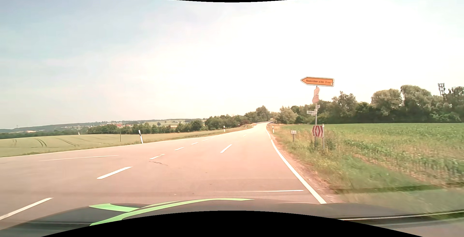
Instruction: Follow the waypoints while adhering to traffic rules and regulations
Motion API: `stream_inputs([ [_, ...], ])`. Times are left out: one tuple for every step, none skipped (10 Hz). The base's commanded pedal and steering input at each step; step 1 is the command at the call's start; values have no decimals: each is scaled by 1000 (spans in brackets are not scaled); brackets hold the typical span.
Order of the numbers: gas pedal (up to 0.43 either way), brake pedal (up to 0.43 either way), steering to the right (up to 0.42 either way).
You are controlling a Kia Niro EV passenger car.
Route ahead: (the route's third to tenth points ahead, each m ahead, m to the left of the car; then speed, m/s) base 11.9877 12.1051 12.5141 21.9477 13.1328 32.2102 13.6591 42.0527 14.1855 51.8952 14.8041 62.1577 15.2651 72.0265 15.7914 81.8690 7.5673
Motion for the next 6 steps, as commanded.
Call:
stream_inputs([
  [0,213,-169],
  [0,207,-186],
  [0,201,-202],
  [0,189,-227],
  [0,171,-251],
  [0,67,-276],
])
